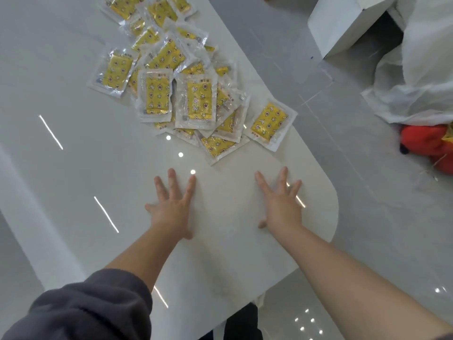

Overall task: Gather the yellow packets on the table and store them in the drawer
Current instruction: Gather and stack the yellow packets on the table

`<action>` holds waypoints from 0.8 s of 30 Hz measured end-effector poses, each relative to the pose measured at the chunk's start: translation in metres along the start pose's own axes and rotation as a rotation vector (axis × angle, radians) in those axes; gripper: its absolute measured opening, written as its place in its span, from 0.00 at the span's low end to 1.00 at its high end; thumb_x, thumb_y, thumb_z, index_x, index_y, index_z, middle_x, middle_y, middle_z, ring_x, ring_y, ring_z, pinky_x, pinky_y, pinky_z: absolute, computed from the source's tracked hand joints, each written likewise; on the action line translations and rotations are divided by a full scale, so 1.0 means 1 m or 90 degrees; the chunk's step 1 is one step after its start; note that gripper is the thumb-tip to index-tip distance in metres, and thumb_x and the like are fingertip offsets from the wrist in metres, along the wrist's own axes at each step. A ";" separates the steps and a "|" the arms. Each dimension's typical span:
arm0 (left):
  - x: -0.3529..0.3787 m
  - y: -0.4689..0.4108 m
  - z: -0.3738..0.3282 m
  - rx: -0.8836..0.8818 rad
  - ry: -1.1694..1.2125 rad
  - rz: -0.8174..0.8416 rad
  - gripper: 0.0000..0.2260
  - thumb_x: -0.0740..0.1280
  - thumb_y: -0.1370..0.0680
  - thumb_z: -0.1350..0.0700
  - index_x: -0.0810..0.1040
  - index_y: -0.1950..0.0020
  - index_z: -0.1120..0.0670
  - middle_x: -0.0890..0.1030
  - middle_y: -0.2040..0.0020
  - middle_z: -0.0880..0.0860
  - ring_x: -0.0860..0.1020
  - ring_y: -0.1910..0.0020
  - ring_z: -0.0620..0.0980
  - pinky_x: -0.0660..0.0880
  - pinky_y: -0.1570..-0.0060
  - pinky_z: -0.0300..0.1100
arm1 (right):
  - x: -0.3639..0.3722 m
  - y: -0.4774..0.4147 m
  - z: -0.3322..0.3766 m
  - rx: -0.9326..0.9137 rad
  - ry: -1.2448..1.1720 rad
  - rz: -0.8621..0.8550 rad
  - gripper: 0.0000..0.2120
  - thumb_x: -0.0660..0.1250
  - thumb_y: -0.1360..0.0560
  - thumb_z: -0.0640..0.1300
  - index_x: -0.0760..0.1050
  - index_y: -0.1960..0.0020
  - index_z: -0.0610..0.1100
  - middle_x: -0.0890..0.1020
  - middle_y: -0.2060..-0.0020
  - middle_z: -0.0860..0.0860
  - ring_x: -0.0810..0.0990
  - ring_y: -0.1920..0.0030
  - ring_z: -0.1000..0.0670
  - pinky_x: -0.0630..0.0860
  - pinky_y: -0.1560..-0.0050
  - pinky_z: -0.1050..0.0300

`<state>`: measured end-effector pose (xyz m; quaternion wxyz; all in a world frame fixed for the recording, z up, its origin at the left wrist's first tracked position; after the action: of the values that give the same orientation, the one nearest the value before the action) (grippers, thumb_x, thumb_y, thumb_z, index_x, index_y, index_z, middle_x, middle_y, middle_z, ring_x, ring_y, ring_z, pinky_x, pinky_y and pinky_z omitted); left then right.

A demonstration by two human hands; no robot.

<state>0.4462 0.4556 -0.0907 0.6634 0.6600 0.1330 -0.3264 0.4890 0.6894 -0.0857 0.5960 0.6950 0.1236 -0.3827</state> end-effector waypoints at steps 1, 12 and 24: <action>-0.002 0.001 -0.004 -0.008 0.010 -0.004 0.64 0.78 0.37 0.42 0.23 0.29 0.41 0.23 0.28 0.59 0.34 0.26 0.69 0.73 0.42 0.61 | -0.001 0.000 0.000 -0.005 0.000 -0.001 0.61 0.81 0.37 0.44 0.36 0.27 0.68 0.28 0.26 0.46 0.37 0.25 0.31 0.77 0.43 0.39; -0.035 0.004 -0.046 -0.139 0.034 0.029 0.49 0.72 0.27 0.54 0.36 0.23 0.48 0.43 0.24 0.66 0.62 0.29 0.64 0.75 0.47 0.49 | -0.024 -0.011 -0.019 -0.115 0.135 0.087 0.49 0.72 0.30 0.59 0.39 0.23 0.62 0.39 0.23 0.42 0.56 0.27 0.29 0.75 0.44 0.50; -0.126 -0.005 -0.194 -0.113 0.322 -0.207 0.05 0.63 0.23 0.57 0.76 0.50 0.54 0.80 0.56 0.51 0.78 0.58 0.53 0.75 0.61 0.46 | -0.148 -0.091 -0.119 -0.241 -0.115 0.022 0.10 0.61 0.23 0.47 0.79 0.48 0.52 0.83 0.52 0.54 0.80 0.51 0.48 0.78 0.52 0.53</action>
<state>0.3979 0.6749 -0.0358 0.6034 0.6297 0.4258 -0.2410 0.3772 0.8646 -0.0525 0.7309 0.5357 0.1273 -0.4031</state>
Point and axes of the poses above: each hand's wrist, its own y-axis away from the middle knuckle, its own x-axis out of the palm, z = x × y, the point moved 2 cm from there along -y, towards the middle knuckle
